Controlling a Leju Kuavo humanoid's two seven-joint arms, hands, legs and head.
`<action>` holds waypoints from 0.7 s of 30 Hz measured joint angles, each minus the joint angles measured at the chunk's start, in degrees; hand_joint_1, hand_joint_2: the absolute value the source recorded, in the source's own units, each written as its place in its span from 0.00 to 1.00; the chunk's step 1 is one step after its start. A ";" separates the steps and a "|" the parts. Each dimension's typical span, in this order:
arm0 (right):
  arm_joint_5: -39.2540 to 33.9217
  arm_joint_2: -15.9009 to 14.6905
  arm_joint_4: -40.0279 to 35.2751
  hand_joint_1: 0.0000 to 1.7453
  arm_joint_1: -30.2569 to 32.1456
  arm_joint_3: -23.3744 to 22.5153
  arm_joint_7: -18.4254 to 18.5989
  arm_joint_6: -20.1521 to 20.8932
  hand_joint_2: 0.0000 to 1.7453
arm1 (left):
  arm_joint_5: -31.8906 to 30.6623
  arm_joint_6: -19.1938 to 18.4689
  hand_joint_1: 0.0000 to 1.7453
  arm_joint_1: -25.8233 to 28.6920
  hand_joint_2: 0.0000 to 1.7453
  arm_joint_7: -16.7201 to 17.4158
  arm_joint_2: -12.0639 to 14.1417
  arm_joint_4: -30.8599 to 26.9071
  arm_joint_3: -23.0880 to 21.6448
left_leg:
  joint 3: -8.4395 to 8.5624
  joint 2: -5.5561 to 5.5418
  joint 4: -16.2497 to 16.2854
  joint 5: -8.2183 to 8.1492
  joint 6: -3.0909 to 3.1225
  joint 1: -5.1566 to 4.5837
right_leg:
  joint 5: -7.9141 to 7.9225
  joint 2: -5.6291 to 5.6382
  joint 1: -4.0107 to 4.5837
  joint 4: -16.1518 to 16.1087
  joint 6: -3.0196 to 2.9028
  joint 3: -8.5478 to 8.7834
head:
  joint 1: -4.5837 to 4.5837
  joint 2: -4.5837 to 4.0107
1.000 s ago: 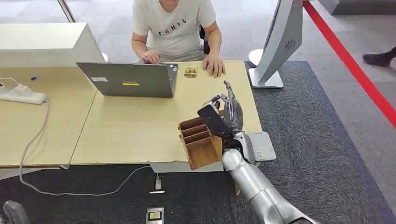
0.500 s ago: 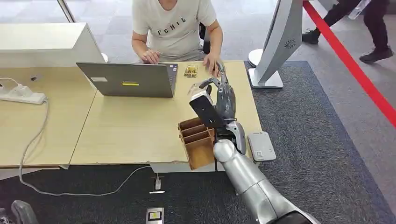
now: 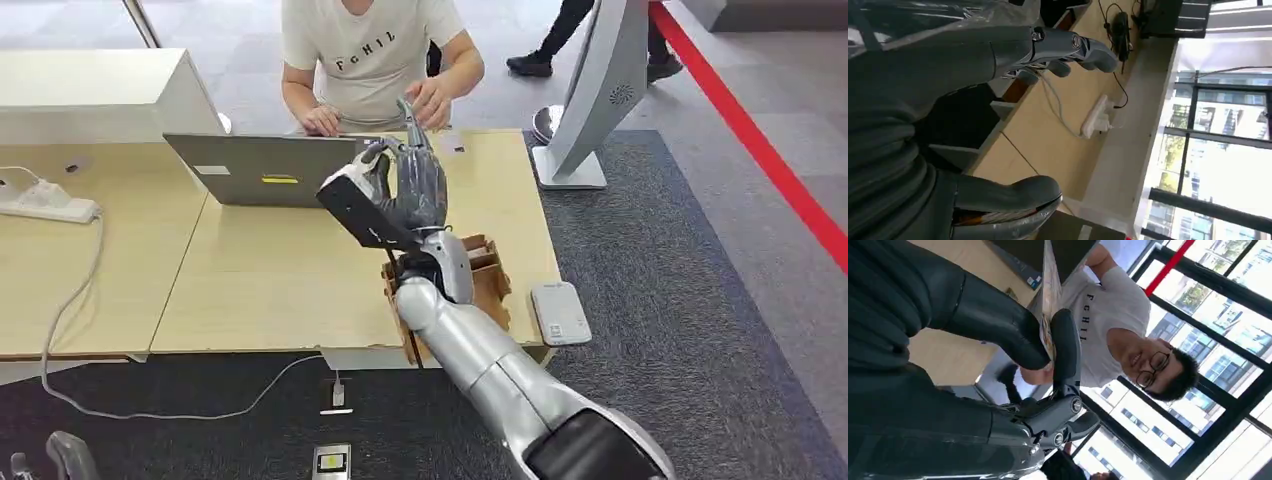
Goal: Pass the card to the sensor for recognition and then transmit it.
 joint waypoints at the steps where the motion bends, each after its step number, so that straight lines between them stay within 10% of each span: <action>1: -0.06 0.02 0.89 1.00 -0.66 1.17 1.19 -0.37 1.00 | -0.57 0.00 0.00 0.07 1.00 0.00 -0.07 0.18 -0.02 | 0.00 -0.01 0.00 0.00 0.00 0.00 | 0.00 -0.01 0.00 -0.01 0.00 0.01 | -0.02 0.00; 12: -0.39 0.04 7.39 1.00 -4.34 11.34 7.49 -1.29 1.00 | -4.13 0.00 0.00 0.88 1.00 0.00 -0.11 3.52 -1.44 | 0.01 0.00 0.00 0.00 0.00 0.00 | 0.00 0.00 0.00 -0.01 0.00 -0.01 | -0.04 0.00; 21: 17.38 0.02 10.47 1.00 -6.02 13.68 13.00 -1.38 1.00 | -4.57 0.00 0.00 1.12 1.00 0.00 0.04 5.64 -1.57 | 0.02 0.02 0.01 0.00 0.00 0.00 | 0.00 0.01 0.00 -0.02 0.00 -0.01 | -0.02 0.00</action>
